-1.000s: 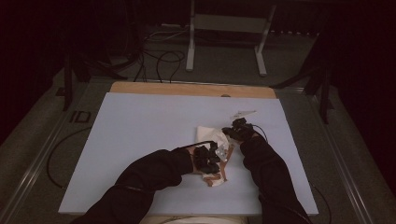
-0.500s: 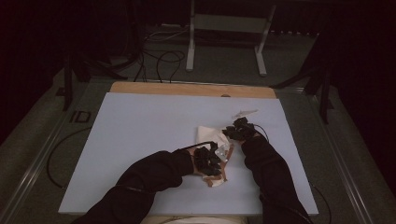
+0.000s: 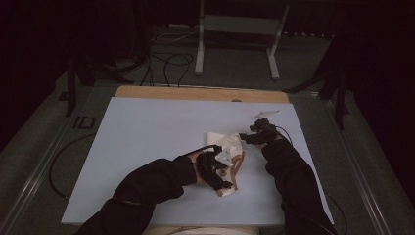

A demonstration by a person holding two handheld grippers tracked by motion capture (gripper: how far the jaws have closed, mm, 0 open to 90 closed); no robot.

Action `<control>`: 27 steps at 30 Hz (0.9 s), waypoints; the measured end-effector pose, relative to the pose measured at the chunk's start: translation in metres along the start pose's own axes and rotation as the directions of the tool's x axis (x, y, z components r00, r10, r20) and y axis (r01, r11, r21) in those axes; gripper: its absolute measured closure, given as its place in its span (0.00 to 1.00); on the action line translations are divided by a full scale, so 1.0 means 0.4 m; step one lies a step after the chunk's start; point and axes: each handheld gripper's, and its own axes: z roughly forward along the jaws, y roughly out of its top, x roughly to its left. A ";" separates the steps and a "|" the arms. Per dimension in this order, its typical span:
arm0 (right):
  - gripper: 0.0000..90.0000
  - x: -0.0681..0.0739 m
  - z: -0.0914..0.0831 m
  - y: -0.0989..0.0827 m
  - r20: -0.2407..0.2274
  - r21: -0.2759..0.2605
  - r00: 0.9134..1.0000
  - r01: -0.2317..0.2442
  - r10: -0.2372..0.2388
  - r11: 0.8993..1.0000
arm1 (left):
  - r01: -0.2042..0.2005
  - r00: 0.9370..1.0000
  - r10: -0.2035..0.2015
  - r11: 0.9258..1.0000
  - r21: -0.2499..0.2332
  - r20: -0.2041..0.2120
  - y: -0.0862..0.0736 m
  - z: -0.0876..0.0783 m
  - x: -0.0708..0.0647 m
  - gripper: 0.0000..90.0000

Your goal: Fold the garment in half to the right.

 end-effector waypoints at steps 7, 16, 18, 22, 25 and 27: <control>0.42 -0.012 -0.023 -0.005 0.020 0.005 1.000 -0.004 0.004 1.000 | 0.050 0.999 -0.049 0.996 -0.075 0.008 -0.029 -0.057 0.006 0.15; 0.46 0.041 -0.081 0.029 -0.041 -0.057 0.999 0.007 -0.009 0.998 | 0.115 0.993 -0.118 0.982 -0.152 -0.008 -0.108 -0.113 0.004 0.00; 0.47 0.057 -0.082 0.038 -0.056 -0.060 0.998 0.016 -0.019 0.998 | 0.134 0.990 -0.138 0.977 -0.163 -0.015 -0.137 -0.122 -0.003 0.00; 0.56 0.066 -0.066 0.052 -0.072 -0.051 0.997 0.005 -0.009 0.999 | 0.153 0.984 -0.166 0.973 -0.174 -0.062 -0.199 -0.140 -0.020 0.00; 0.62 0.061 -0.036 0.052 -0.076 -0.033 0.997 -0.023 0.020 0.999 | 0.183 0.974 -0.206 0.962 -0.201 -0.098 -0.244 -0.160 -0.030 0.00; 0.62 0.056 -0.014 0.048 -0.084 -0.015 0.996 -0.043 0.042 0.999 | 0.216 0.963 -0.247 0.945 -0.244 -0.106 -0.275 -0.175 -0.036 0.00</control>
